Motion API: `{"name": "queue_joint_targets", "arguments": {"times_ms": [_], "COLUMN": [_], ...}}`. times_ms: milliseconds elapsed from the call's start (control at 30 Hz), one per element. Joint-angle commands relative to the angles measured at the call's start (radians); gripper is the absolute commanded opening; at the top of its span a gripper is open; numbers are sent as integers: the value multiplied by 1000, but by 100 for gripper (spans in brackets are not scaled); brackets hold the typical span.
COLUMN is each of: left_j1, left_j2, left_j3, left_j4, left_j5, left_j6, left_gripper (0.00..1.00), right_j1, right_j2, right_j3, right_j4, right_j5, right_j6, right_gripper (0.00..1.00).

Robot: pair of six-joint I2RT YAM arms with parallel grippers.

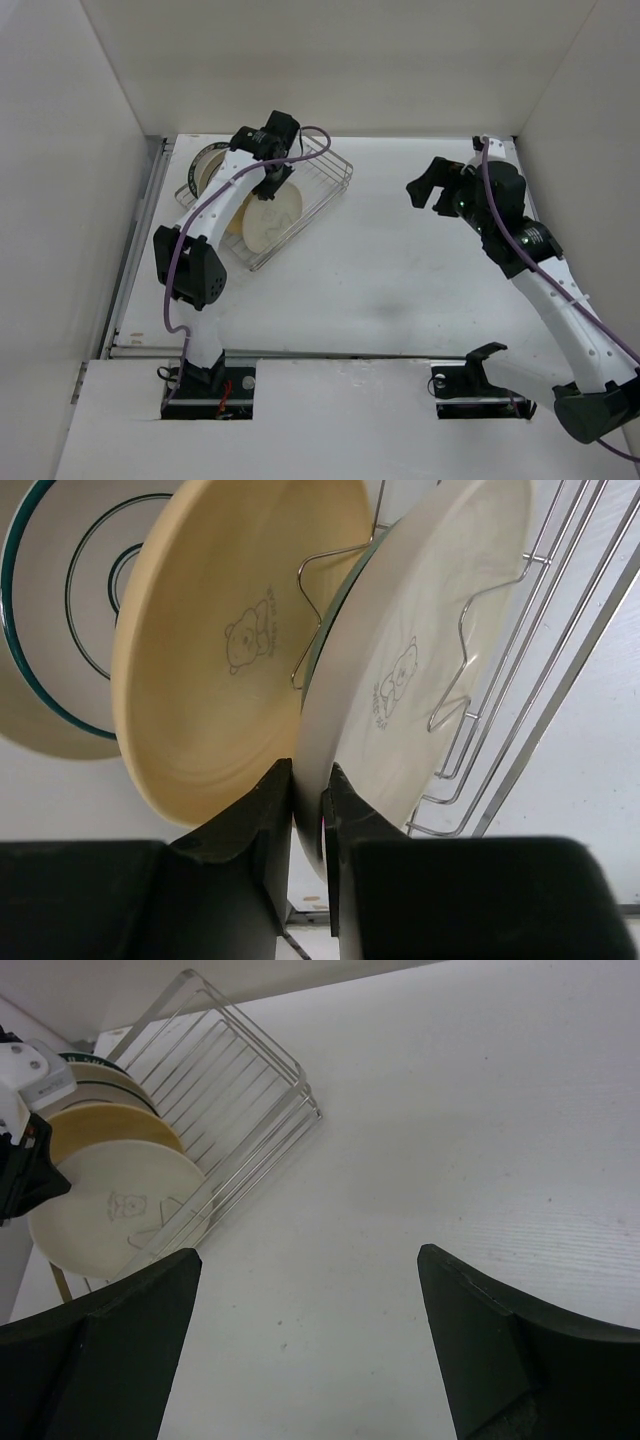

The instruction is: Unload the plates from the dish rack

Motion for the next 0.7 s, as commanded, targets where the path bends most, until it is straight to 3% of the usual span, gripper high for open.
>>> {"name": "queue_joint_targets", "arguments": {"times_ms": [0, 333, 667], "left_j1": [4, -6, -45], "left_j2": [-11, -106, -174], "left_j3": [50, 179, 238], "left_j4": [-68, -78, -10], "left_j5": [-22, -99, -119], "left_j6": [-72, -63, -27], "left_gripper": [0, 0, 0], "right_j1": [0, 0, 0], "right_j2": [-36, -56, 48], "right_j3": [47, 47, 87], "right_j4": [23, 25, 68], "right_j5": [9, -3, -178], "right_j6": [-17, -17, -17], "right_gripper": [95, 95, 95]}}
